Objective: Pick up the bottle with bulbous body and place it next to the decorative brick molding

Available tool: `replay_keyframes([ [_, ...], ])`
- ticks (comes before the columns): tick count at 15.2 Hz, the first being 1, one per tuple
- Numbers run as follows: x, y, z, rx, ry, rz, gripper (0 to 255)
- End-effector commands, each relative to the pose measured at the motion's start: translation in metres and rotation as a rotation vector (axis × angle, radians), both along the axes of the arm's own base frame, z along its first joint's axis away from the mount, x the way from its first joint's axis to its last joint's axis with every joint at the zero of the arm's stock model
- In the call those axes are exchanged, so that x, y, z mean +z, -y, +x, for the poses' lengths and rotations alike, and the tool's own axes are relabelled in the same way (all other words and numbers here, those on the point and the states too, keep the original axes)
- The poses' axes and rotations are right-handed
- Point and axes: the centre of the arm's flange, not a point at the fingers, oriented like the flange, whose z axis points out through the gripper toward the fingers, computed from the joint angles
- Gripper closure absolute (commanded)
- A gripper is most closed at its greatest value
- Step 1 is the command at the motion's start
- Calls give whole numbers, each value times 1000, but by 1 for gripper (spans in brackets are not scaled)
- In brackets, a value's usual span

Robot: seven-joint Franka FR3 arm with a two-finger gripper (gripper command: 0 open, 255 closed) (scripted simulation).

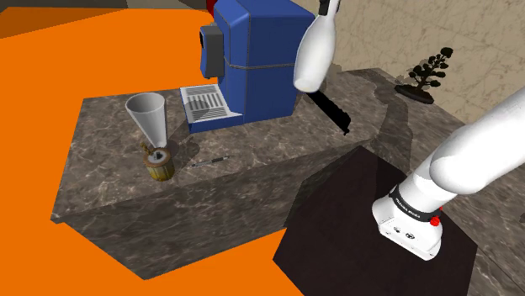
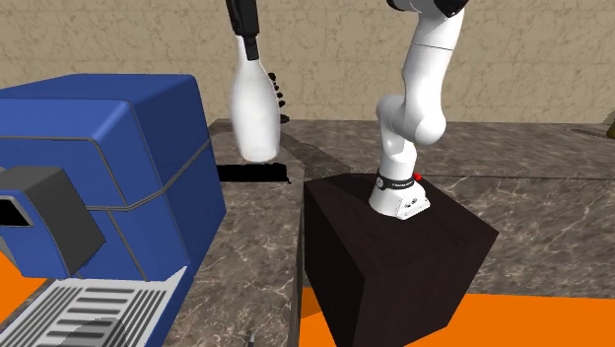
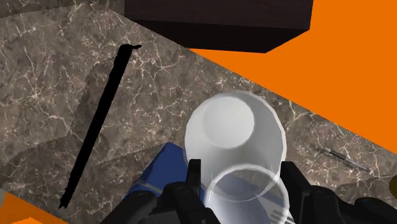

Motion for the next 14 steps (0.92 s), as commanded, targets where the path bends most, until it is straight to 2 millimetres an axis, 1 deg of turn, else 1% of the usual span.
replay_keyframes([
  [1, 13, 22, -8, 1, 0, 0, 255],
  [8, 55, 101, -30, 1, 0, 0, 255],
  [9, 63, 115, -33, 1, 0, 0, 255],
  [14, 36, 115, -33, 1, 0, 0, 255],
])
